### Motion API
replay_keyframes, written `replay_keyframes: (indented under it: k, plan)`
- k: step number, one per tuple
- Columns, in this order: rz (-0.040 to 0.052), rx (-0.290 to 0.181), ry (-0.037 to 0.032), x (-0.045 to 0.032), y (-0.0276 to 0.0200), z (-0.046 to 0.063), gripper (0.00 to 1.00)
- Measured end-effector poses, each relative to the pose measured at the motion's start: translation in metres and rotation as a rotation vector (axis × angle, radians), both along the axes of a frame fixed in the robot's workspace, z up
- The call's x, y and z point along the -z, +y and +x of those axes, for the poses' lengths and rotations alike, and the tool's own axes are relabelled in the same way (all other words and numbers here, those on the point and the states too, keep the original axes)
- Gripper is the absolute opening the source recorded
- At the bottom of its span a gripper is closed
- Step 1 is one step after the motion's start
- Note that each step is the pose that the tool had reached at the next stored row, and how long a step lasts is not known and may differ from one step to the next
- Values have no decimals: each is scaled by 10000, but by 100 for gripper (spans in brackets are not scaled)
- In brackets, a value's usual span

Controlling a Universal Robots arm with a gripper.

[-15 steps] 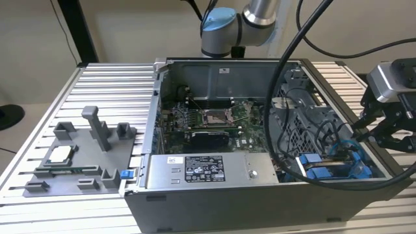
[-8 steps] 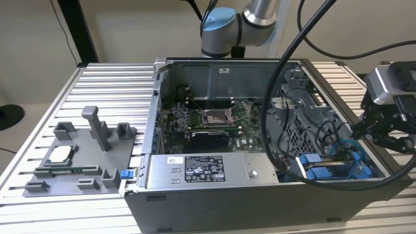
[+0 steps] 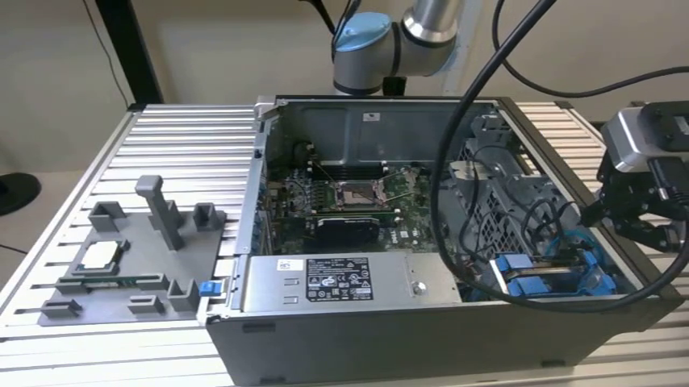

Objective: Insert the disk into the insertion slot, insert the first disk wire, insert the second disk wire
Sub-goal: 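Insert the second disk wire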

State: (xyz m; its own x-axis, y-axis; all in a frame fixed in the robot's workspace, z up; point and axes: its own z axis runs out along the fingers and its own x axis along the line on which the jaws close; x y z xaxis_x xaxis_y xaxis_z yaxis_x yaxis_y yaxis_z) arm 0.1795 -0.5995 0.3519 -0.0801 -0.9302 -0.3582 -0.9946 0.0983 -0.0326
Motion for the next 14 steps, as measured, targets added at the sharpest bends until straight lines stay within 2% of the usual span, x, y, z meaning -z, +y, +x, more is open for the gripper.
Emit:
replay_keyframes:
  k: [7, 11, 14]
  plan:
    - [-6, 2, 3, -10, 10, 0, 0]
    - [-48, 1, 6, -99, 12, -21, 0]
    - [-96, 2, 5, -132, 19, -83, 0]
